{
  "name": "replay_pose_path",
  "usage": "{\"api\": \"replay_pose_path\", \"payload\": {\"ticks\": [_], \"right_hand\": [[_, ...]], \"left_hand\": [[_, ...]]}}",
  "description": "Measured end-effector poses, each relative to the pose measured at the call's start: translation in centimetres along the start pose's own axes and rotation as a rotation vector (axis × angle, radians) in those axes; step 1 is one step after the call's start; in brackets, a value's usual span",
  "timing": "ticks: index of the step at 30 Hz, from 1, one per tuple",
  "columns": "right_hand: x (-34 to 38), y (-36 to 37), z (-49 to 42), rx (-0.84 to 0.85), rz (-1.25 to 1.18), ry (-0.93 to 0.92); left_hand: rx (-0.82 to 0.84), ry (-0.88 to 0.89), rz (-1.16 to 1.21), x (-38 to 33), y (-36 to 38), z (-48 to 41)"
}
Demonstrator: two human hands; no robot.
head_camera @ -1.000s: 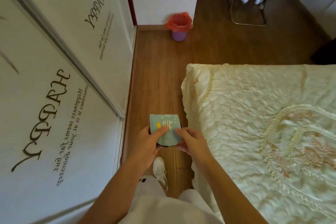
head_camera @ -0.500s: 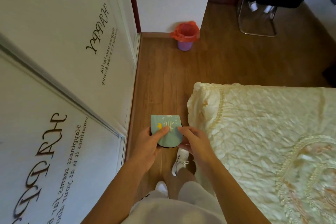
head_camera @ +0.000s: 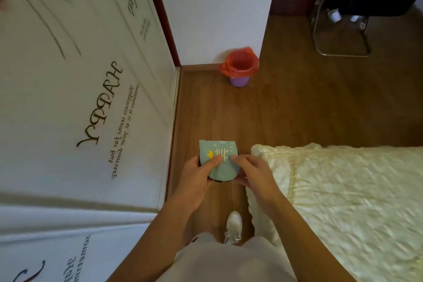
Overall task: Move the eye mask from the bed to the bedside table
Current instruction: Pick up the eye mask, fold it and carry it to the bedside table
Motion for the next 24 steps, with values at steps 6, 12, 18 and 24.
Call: {"api": "replay_pose_path", "payload": {"ticks": [6, 12, 18, 24], "right_hand": [[4.5, -1.3, -7.2, 0.007, -0.049, 0.018], [6.5, -1.1, -14.5, -0.014, -0.066, 0.066], [9.9, 0.2, -23.1, -0.046, -0.074, 0.083], [16.4, 1.8, -32.7, -0.107, -0.035, 0.075]], "left_hand": [[-0.039, -0.013, 0.014, -4.5, 2.6, -6.5], [-0.059, -0.019, 0.019, -8.0, 3.5, -13.7], [-0.021, -0.048, 0.041, -12.2, 3.4, -22.7], [0.059, -0.074, 0.027, -19.5, 4.1, -33.6]]}}
Point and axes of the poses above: each hand's wrist, its own z-axis away from the middle knuckle, its own y-axis out of the palm, x = y × z, the point moved 4 cm from there along -z, towards the middle knuckle, and after that the axes turned 1 degree about -z, right-handed, at the moved point
